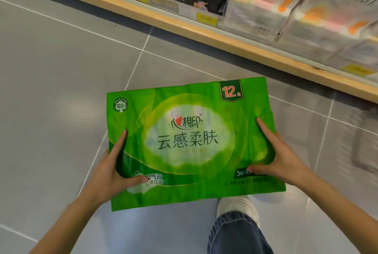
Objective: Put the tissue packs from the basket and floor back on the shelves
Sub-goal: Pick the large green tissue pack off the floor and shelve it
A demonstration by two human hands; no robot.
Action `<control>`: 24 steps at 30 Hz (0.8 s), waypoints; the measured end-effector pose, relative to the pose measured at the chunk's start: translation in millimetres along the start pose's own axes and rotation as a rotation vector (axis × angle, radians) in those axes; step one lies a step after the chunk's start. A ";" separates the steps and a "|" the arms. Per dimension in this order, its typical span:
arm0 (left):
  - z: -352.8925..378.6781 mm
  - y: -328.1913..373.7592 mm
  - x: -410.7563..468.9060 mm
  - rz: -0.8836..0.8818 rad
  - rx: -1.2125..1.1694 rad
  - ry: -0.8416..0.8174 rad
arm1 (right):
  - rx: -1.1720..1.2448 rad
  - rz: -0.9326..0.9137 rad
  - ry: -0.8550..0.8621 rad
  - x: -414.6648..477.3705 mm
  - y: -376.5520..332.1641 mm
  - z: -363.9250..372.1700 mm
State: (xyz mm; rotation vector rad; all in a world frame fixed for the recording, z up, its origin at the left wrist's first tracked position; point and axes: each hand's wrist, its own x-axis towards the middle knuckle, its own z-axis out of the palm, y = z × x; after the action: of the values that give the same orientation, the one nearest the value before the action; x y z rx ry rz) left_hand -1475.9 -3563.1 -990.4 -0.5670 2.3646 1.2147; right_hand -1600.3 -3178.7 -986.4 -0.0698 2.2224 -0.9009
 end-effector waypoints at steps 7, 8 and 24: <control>-10.3 25.3 -20.3 -0.020 -0.033 0.004 | -0.076 -0.035 -0.014 -10.0 -31.8 -13.5; -14.7 30.7 -24.1 -0.019 -0.032 0.005 | -0.079 -0.045 -0.021 -12.8 -37.6 -18.8; -187.8 235.5 -130.5 0.208 0.084 0.099 | -0.141 -0.203 0.260 -183.9 -213.4 -170.0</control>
State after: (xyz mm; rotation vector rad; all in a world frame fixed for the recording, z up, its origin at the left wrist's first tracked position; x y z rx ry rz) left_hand -1526.5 -3571.5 -666.1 -0.3689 2.5975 1.1901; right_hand -1618.9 -3184.8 -658.0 -0.2623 2.5551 -0.9018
